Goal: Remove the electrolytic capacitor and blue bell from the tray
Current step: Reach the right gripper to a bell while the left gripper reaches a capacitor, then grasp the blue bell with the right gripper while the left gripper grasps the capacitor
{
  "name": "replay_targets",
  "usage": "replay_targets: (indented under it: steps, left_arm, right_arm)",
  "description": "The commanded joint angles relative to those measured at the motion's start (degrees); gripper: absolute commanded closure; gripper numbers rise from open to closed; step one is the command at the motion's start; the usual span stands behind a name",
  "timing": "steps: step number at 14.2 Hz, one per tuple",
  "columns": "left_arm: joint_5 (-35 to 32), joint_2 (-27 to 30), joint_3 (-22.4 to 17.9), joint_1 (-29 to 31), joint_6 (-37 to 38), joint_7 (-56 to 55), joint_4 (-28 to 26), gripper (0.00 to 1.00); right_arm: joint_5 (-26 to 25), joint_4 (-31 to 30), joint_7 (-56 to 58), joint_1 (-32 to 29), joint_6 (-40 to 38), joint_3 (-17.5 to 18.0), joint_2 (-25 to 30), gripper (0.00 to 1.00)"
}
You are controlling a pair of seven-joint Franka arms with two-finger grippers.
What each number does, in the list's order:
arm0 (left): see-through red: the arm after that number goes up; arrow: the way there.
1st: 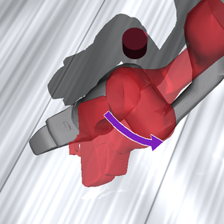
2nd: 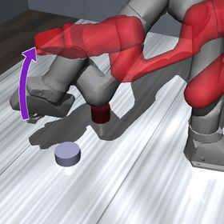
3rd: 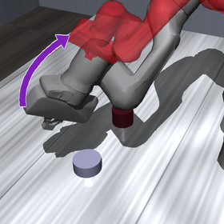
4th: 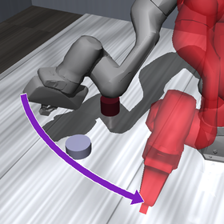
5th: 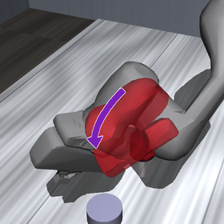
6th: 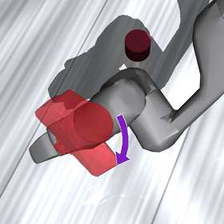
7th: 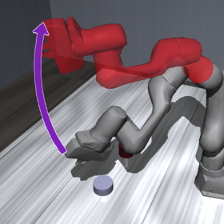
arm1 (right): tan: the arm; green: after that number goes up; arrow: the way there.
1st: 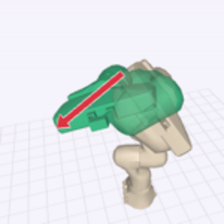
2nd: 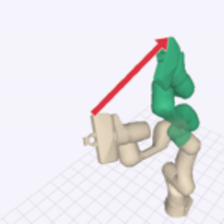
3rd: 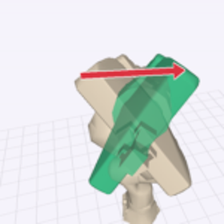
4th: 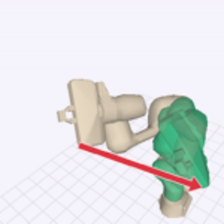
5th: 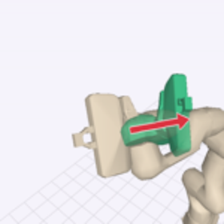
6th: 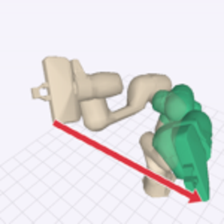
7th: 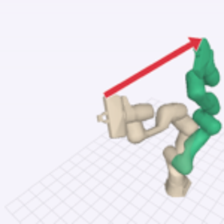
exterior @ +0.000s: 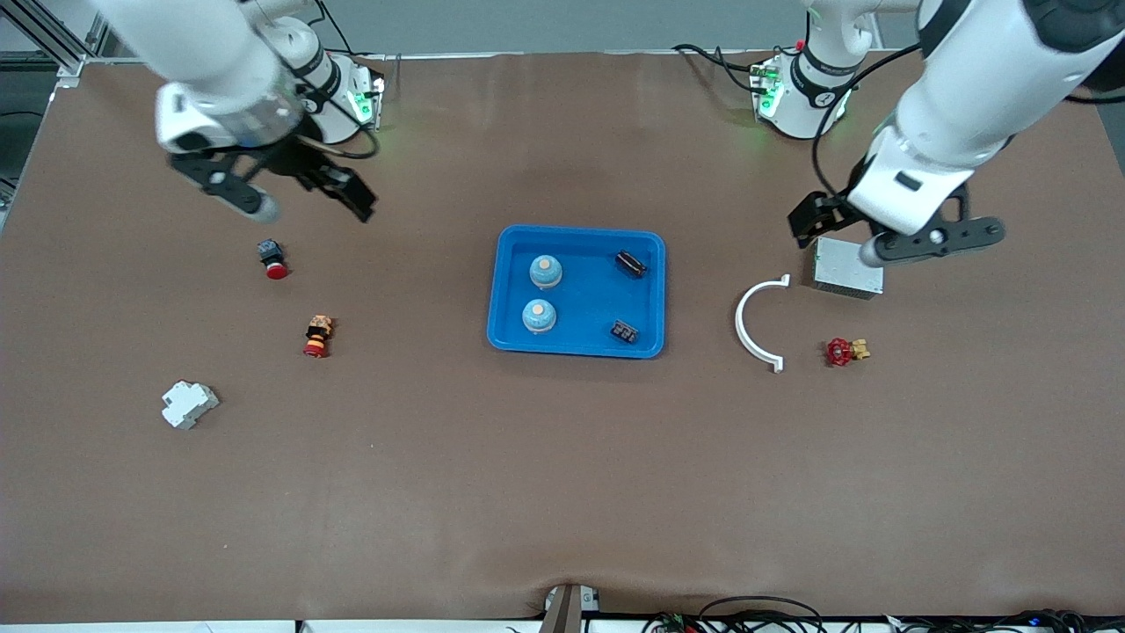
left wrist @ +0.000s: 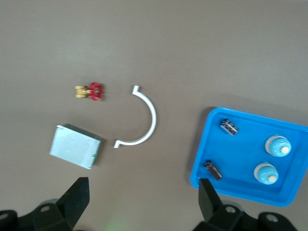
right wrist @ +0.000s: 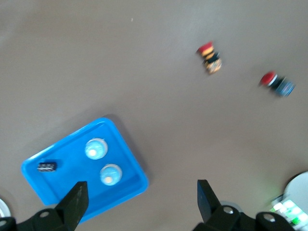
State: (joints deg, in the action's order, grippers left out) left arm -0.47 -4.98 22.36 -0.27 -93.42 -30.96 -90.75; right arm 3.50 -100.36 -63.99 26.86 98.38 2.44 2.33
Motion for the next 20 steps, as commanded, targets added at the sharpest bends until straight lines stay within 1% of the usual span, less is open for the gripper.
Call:
replay_targets:
  steps: [1,3,5,6,8,11,12,14,17,20]
  left_arm:
    - [0.5,-3.0,1.3,-1.3,-3.1,-2.7,0.1,0.00]
    - [0.0,-4.7,1.2,-4.5,-4.8,-3.7,0.0,0.00]
    - [0.0,-7.1,1.3,-6.0,-6.8,-7.4,0.0,0.00]
    - [0.0,-8.0,1.2,-8.0,-6.8,-10.3,0.0,0.00]
    - [-0.1,-10.7,1.2,-10.5,-6.9,-17.4,0.0,0.00]
    - [-0.5,-14.3,1.2,-14.0,-11.9,-24.0,-1.0,0.00]
    - [-0.9,-14.6,1.2,-14.7,-14.6,-24.7,-3.1,0.00]
    - [-2.7,-14.0,1.2,-15.5,-22.1,-26.7,-10.0,0.00]
    - [-4.0,-15.3,1.2,-16.1,-26.3,-27.1,-14.1,0.00]
    - [-4.5,-16.0,1.2,-16.2,-35.0,-30.5,-20.1,0.00]
  right_arm:
    - [0.6,0.4,-10.3,5.7,4.3,-0.9,-4.3,0.00]
    - [0.2,0.5,-15.7,9.1,7.6,-0.9,-7.1,0.00]
    - [-0.2,0.5,-20.4,12.1,10.6,-0.9,-9.8,0.00]
    - [-0.9,0.5,-22.5,13.6,12.0,-0.9,-11.4,0.00]
    - [-3.5,0.5,-25.8,15.6,14.2,-0.9,-14.4,0.00]
    - [-4.7,0.5,-29.8,17.1,19.4,-0.9,-19.5,0.00]
    - [-4.8,0.6,-30.7,17.2,21.5,-0.9,-21.1,0.00]
    - [-5.0,0.6,-32.2,17.8,25.3,-1.0,-23.9,0.00]
    - [-6.1,0.6,-32.3,17.8,28.1,-1.1,-27.1,0.00]
    - [-7.6,0.7,-32.3,17.6,31.9,-1.4,-30.8,0.00]
